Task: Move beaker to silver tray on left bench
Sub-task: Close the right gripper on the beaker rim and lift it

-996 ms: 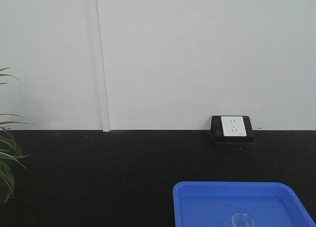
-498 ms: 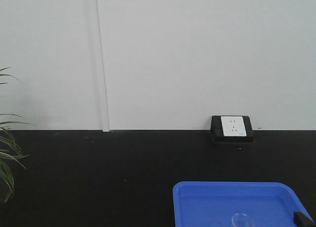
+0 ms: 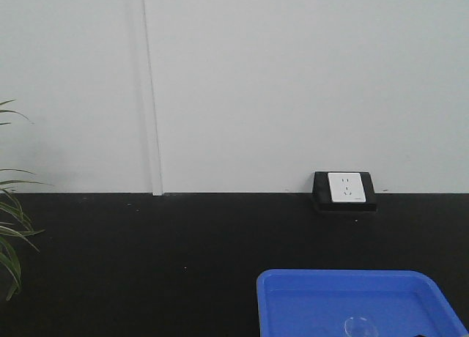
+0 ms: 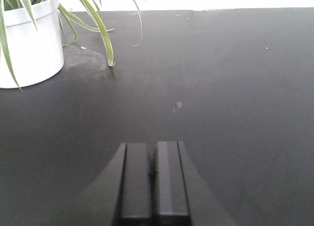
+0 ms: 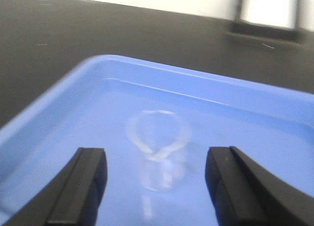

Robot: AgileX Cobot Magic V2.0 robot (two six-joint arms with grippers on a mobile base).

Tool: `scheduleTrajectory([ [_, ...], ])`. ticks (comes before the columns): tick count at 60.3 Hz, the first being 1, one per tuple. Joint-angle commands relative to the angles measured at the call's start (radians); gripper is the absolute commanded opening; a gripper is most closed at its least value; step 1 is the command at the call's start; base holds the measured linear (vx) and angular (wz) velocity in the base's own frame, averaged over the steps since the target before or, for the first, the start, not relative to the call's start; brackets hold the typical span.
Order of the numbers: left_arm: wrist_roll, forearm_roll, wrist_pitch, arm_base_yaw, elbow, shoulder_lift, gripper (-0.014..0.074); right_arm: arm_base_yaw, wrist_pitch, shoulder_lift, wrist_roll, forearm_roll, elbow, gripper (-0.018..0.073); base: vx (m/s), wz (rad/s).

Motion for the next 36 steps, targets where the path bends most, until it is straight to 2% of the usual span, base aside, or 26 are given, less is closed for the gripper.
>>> scheduleTrajectory([
  [1, 0.000, -0.008, -0.081, 0.000, 0.020, -0.009, 0.0001, 0.002, -0.146, 0.058, -0.024, -0.042, -0.030, 0.0531, 0.00, 0.00],
  [14, 0.000, -0.008, -0.081, 0.000, 0.020, -0.009, 0.0001, 0.002, -0.165, 0.210, -0.025, -0.044, -0.090, 0.0597, 0.00, 0.00],
  [36, 0.000, -0.008, -0.081, 0.000, 0.020, -0.009, 0.0001, 0.002, -0.189, 0.369, -0.025, -0.046, -0.239, 0.0594, 0.00, 0.00],
])
